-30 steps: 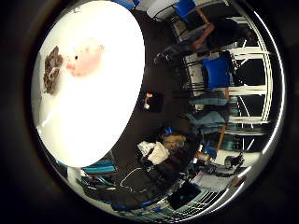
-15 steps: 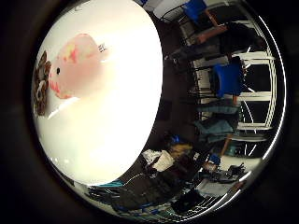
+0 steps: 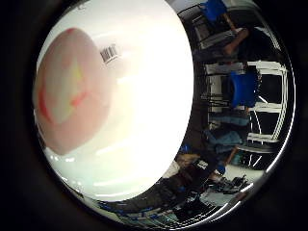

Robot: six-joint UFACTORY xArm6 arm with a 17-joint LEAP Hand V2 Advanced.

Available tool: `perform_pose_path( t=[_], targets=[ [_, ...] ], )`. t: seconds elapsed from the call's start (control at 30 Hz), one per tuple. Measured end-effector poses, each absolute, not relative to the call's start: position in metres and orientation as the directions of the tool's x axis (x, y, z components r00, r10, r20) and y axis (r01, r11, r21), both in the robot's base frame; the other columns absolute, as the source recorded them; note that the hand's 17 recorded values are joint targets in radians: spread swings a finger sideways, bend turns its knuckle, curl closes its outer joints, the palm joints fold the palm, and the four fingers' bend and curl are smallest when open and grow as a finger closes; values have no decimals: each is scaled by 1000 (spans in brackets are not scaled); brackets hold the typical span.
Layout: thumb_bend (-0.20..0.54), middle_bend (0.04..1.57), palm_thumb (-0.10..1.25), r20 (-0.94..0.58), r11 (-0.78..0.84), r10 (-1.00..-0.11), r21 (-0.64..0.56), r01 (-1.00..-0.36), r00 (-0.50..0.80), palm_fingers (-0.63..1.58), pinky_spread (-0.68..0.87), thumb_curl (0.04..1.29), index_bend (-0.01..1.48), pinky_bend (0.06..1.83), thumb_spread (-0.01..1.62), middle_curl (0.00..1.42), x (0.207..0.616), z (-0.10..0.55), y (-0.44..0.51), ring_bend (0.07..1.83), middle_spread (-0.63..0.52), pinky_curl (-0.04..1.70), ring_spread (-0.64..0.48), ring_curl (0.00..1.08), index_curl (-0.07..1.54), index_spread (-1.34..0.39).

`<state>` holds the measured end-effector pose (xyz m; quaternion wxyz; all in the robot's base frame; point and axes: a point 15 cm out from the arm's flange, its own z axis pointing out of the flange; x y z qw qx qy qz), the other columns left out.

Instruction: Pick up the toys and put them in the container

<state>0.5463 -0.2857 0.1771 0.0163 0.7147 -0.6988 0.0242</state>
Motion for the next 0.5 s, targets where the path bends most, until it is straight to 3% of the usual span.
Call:
perform_pose_path(
  t=[0.13,0.27,0.33,0.4,0.43,0.5],
  targets=[
    [-22,246,364,53,-23,-998,1,-1000,23,241,439,272,160,429,1070,327,542,176,-287,355,-27,261,159,258,281,-400],
    [-19,358,400,73,-20,-997,-12,-1000,19,556,375,277,158,398,1065,360,538,192,-298,561,-123,236,0,294,274,-412],
    [-14,458,443,85,-22,-996,-17,-1000,21,765,191,285,159,429,1070,397,534,198,-303,713,-193,224,-137,335,276,-395],
    [-8,557,482,89,-21,-996,-21,-1000,19,1150,-100,292,141,645,1075,441,530,204,-309,840,-233,263,-218,377,259,-388],
    [-11,606,503,92,-24,-996,-24,-999,22,1210,-264,295,178,753,1082,470,528,207,-310,892,-246,303,-245,408,276,-384],
    [-3,811,585,96,-24,-995,-30,-999,21,1419,-376,312,397,909,1096,557,524,214,-314,985,-241,383,-257,467,382,-376]
  ],
)
